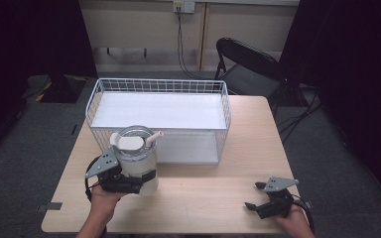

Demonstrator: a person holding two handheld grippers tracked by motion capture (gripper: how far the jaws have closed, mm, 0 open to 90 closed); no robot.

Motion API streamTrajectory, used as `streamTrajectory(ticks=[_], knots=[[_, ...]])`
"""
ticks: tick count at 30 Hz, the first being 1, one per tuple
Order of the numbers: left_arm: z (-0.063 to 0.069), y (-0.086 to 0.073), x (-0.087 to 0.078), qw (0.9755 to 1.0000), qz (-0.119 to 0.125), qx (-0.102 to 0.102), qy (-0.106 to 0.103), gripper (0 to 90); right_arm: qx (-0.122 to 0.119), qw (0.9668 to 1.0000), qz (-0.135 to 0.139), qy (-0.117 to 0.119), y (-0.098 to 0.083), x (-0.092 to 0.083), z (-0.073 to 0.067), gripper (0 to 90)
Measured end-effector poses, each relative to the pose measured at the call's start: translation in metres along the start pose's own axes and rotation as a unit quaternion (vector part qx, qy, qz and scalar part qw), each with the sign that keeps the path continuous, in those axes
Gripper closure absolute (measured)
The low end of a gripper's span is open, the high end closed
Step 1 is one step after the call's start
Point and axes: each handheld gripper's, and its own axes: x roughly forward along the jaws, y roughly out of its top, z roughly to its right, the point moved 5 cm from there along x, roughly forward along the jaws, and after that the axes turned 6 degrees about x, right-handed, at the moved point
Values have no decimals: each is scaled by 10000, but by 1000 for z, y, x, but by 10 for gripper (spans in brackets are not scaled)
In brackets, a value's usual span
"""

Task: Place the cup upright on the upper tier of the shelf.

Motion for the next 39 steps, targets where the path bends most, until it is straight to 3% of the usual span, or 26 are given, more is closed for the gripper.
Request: streamTrajectory(ticks=[14,16,19,20,22,25,26,28,29,30,31,32,33,37,39], knots=[[-4,20,0,9999,36,-91,32,94,0,10000,-1,2,0,0,0,128],[-4,23,1,9997,65,-234,38,94,-1,10000,-1,3,0,0,0,128],[-7,28,1,9999,49,-116,67,94,2,10000,-3,5,0,0,0,128],[-5,29,1,9997,61,-237,50,94,-2,10000,-1,2,0,0,0,128],[-8,33,0,9999,71,-132,66,94,-2,10000,-1,3,0,0,0,128],[-9,37,1,9998,55,-174,73,94,-1,10000,-1,4,0,0,0,128],[-8,38,1,9995,41,-301,59,94,-2,10000,-1,2,0,0,0,128],[-11,42,1,9998,25,-155,83,94,-2,10000,-2,3,0,0,0,128],[-9,42,1,9995,-4,-303,60,94,-2,10000,-1,2,0,0,0,128],[-9,45,2,9995,1,-311,56,94,-3,10000,-1,4,0,0,0,128],[-12,49,2,9998,12,-183,85,94,-2,10000,-2,3,0,0,0,128],[-11,50,2,9996,30,-254,73,94,-3,10000,-2,4,0,0,0,128],[-13,52,2,9998,20,-159,91,94,-3,10000,-2,4,0,0,0,128],[-12,60,3,9994,101,-334,69,95,-2,10000,-3,3,0,0,0,128],[-15,64,2,9997,50,-205,92,95,-2,10000,-2,4,0,0,0,128]])
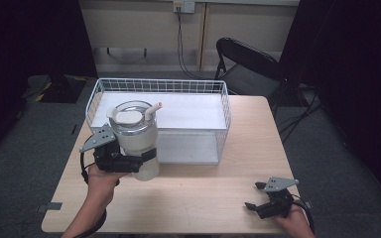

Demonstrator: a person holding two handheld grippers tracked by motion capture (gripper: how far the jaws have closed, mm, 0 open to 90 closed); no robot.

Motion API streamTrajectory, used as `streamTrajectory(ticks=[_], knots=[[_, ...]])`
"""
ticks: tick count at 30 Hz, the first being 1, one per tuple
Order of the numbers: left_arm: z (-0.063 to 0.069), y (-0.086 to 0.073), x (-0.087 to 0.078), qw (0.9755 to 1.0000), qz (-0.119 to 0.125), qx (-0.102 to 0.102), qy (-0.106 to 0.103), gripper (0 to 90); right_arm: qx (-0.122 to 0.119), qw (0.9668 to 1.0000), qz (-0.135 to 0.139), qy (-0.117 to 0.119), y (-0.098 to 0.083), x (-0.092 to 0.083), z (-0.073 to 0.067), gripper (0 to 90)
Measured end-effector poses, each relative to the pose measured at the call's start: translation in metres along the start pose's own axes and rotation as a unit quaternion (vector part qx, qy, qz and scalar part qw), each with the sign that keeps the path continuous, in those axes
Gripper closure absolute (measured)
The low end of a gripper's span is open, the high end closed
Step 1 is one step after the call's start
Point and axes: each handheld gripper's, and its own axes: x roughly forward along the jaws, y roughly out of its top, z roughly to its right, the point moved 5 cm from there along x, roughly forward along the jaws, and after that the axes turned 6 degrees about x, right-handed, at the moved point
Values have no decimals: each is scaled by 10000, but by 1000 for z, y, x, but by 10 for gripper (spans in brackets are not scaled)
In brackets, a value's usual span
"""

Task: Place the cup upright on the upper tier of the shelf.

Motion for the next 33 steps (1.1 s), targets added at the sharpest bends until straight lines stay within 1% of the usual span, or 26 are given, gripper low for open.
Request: streamTrajectory(ticks=[1,2,3,4,7,9,10,11,12,13,17,21,22,24,25,26,28,29,30,31,33], knots=[[-1,3,0,10000,-6,7,15,95,1,10000,0,0,0,0,0,128],[-1,4,0,10000,-9,-31,8,95,-1,10000,1,-1,0,0,0,128],[-1,5,0,10000,-27,-7,1,95,0,10000,1,0,0,0,0,128],[0,7,1,10000,-5,-86,0,95,-2,10000,0,-1,0,0,0,128],[-2,11,2,10000,-43,-16,41,95,-1,10000,1,0,0,0,0,128],[-2,13,2,10000,-27,-10,14,95,-1,10000,0,0,0,0,0,128],[-2,15,3,10000,-2,-74,19,95,1,10000,-1,-1,0,0,0,128],[-2,16,3,10000,-14,-35,30,95,-1,10000,0,0,0,0,0,128],[-2,18,3,10000,-15,-79,29,95,0,10000,0,-1,0,0,0,128],[0,19,4,9998,-22,-202,1,95,0,10000,1,-1,0,0,0,128],[-2,26,4,9998,-82,-188,2,95,0,10000,0,0,0,0,0,128],[-3,32,5,9997,-76,-249,-10,95,-1,10000,0,-1,0,0,0,128],[-6,35,5,9998,-63,-159,31,95,0,10000,0,0,0,0,0,128],[-6,37,6,9998,-38,-177,20,95,1,10000,0,-2,0,0,0,128],[-7,38,6,9998,-62,-173,28,95,0,10000,0,-1,0,0,0,128],[-7,40,6,9997,-46,-239,32,95,0,10000,0,-1,0,0,0,128],[-9,42,6,9998,-73,-169,71,95,1,10000,0,-2,0,0,0,128],[-8,44,6,9998,-53,-204,71,95,0,10000,1,-1,0,0,0,128],[-10,45,6,9998,-63,-159,76,95,0,10000,0,-1,0,0,0,128],[-10,47,6,9998,-61,-191,79,95,0,10000,0,-1,0,0,0,128],[-11,50,6,9998,-67,-135,92,95,1,10000,0,-1,0,0,0,128]])
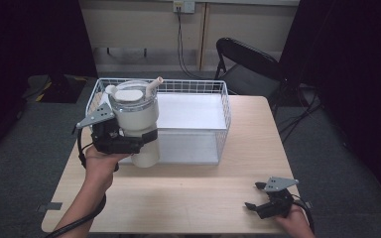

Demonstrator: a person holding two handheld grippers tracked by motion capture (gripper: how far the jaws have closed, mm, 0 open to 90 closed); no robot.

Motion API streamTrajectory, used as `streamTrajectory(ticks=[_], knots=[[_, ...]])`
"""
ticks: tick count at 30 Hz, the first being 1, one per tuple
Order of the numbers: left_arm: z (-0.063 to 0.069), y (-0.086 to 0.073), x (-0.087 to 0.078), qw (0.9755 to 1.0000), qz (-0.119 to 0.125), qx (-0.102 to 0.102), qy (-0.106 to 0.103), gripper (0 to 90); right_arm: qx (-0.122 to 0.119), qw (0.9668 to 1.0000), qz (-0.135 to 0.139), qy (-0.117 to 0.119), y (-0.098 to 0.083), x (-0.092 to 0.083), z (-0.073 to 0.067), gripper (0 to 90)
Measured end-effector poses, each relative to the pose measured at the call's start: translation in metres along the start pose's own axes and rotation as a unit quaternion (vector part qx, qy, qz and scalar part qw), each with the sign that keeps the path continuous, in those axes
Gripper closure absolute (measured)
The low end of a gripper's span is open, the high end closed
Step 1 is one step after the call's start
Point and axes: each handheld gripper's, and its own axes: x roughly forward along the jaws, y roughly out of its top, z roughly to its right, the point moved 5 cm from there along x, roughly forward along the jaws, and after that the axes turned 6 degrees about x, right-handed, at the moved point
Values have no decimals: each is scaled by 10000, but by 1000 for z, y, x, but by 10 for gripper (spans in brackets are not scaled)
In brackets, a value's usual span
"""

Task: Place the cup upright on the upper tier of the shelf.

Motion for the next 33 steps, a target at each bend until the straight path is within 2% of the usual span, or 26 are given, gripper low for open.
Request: streamTrajectory(ticks=[1,9,33], knots=[[0,1,0,10000,19,-55,-2,95,-1,10000,0,0,0,0,0,128],[-3,13,0,10000,-14,-4,59,95,-1,10000,0,0,0,0,0,128],[-13,46,7,9998,47,-31,199,95,7,10000,5,1,0,0,0,128]])
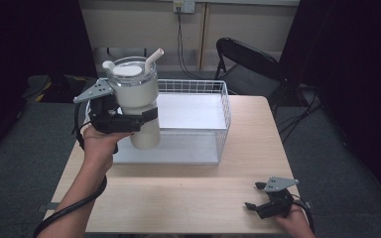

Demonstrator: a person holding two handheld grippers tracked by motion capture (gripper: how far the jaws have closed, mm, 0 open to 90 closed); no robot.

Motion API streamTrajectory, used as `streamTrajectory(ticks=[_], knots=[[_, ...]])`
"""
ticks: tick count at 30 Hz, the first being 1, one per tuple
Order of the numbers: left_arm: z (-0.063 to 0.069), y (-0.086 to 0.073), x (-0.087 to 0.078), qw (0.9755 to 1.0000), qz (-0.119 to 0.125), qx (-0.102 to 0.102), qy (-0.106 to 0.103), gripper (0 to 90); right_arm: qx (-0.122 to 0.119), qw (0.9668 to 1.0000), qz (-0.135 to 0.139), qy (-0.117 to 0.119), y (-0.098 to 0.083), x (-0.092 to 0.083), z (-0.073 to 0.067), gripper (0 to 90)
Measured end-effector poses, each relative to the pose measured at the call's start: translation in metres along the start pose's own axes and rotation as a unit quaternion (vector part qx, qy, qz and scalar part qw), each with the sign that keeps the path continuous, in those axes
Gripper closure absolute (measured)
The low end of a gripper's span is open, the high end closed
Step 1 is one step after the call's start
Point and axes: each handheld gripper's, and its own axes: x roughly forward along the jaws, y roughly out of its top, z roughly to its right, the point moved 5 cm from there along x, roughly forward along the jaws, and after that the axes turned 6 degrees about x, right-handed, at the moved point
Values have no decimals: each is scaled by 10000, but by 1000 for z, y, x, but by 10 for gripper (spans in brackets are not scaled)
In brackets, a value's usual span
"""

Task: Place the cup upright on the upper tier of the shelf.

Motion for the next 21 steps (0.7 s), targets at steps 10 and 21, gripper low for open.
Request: streamTrajectory(ticks=[10,21], knots=[[-8,12,1,9999,91,-21,86,95,-9,10000,7,-3,0,0,0,128],[-19,17,6,9996,42,21,287,96,-8,10000,7,-3,0,0,0,128]])
